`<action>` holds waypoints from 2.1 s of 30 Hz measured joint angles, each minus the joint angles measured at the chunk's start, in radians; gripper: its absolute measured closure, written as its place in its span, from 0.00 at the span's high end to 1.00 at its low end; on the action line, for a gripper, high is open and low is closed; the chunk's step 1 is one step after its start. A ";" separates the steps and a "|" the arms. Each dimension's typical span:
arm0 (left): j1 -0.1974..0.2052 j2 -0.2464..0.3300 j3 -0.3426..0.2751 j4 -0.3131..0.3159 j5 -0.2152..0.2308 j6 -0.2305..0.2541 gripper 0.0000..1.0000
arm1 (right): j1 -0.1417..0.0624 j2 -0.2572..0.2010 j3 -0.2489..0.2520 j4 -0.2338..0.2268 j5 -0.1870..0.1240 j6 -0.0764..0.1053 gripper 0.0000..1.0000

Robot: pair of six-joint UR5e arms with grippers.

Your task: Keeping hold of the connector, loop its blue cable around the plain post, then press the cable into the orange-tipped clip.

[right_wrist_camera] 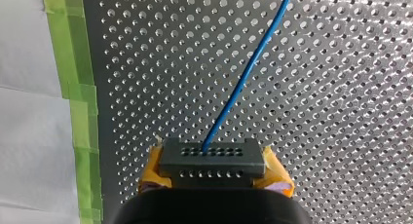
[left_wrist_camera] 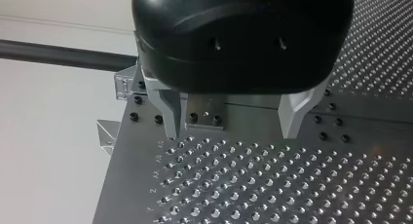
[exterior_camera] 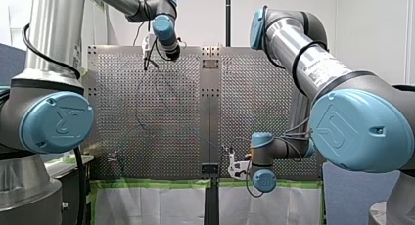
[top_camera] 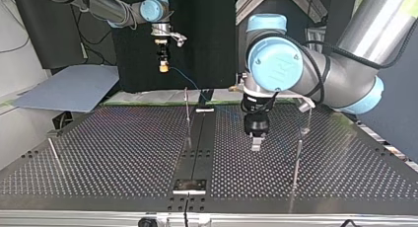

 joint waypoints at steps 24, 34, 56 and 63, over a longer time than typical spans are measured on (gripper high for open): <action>-0.012 -0.122 -0.009 0.078 -0.237 0.165 1.00 | 0.000 0.000 -0.002 0.002 0.000 0.005 0.00; -0.013 -0.173 -0.009 0.062 -0.337 0.192 1.00 | 0.000 0.000 -0.002 0.005 -0.001 0.005 0.00; 0.002 -0.240 -0.005 0.090 -0.377 0.202 1.00 | 0.001 0.000 -0.002 0.011 0.000 0.004 0.00; 0.010 -0.272 0.005 0.087 -0.388 0.198 1.00 | 0.002 0.000 -0.003 0.012 -0.001 0.004 0.00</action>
